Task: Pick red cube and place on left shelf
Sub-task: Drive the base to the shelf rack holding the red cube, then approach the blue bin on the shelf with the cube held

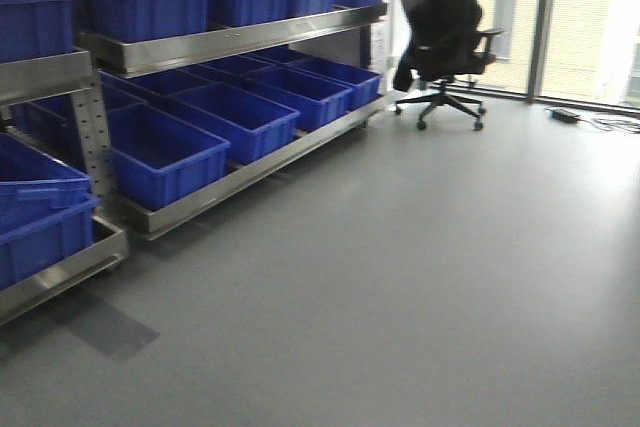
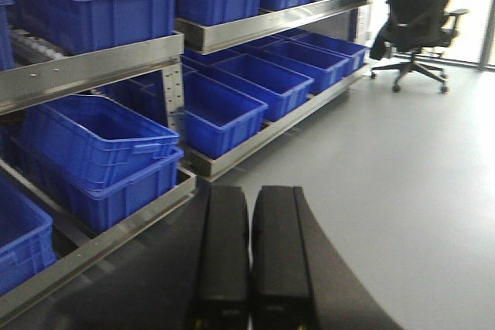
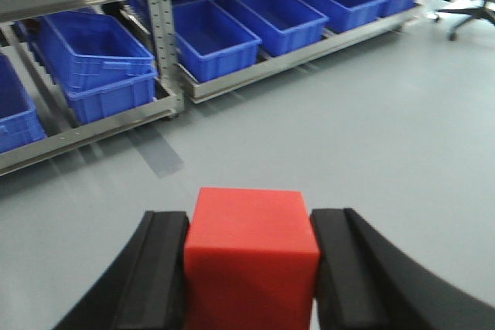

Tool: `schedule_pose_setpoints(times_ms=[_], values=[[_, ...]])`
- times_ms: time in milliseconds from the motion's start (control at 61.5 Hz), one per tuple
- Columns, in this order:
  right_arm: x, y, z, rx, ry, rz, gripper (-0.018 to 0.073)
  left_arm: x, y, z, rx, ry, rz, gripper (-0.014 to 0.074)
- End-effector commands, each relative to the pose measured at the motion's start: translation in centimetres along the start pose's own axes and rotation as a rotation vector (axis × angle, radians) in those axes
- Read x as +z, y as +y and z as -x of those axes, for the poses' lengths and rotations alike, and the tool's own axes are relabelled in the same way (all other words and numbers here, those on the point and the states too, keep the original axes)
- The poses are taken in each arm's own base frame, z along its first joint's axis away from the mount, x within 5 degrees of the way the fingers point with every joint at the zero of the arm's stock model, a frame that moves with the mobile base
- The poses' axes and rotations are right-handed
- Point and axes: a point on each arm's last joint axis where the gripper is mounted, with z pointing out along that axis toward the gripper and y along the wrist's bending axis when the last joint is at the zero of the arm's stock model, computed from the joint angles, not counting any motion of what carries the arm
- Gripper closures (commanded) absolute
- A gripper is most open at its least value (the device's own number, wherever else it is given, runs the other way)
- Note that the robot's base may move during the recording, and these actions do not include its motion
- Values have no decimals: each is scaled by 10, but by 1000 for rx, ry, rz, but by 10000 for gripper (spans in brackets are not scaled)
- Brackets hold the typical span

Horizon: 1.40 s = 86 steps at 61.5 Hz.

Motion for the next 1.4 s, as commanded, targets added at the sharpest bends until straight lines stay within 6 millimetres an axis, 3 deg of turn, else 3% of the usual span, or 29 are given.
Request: schedule_pose_setpoints(times_ms=[0, 1381], values=[[-2, 1, 16, -17, -100, 6, 501, 0, -1, 1, -7, -79, -21, 495], [-2, 1, 15, -17, -98, 5, 501, 0, -1, 1, -7, -79, -23, 495]])
